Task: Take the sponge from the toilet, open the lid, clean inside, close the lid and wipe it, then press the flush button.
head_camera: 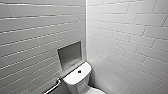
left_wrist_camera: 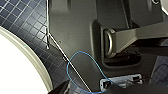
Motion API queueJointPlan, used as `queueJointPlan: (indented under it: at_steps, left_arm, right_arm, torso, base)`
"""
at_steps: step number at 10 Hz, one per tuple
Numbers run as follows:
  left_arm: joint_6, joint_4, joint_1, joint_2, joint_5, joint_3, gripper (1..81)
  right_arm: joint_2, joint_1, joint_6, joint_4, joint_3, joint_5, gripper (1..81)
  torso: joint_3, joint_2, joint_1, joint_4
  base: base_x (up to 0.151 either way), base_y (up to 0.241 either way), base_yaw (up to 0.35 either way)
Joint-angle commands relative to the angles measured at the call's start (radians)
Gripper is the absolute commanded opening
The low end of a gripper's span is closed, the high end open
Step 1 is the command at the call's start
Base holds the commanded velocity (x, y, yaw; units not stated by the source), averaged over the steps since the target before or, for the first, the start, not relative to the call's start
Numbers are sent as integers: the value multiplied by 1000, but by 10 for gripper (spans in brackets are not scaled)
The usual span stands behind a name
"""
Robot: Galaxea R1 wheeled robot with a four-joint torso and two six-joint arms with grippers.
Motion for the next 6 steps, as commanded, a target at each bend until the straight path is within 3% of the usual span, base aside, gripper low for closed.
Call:
queueJointPlan:
  at_steps: [1, 6]
  left_arm:
    - [8, 3, -81, -66, 66, 108, 811]
    - [-7, -22, -221, -405, 68, 707, 811]
  right_arm:
    - [3, 22, -3, -14, 14, -58, 10]
    - [2, 24, -3, -13, 15, -55, 10]
  torso:
    - [0, 0, 0, 0]
    - [0, 0, 0, 0]
  base:
    - [0, 0, 0]
    - [0, 0, 0]
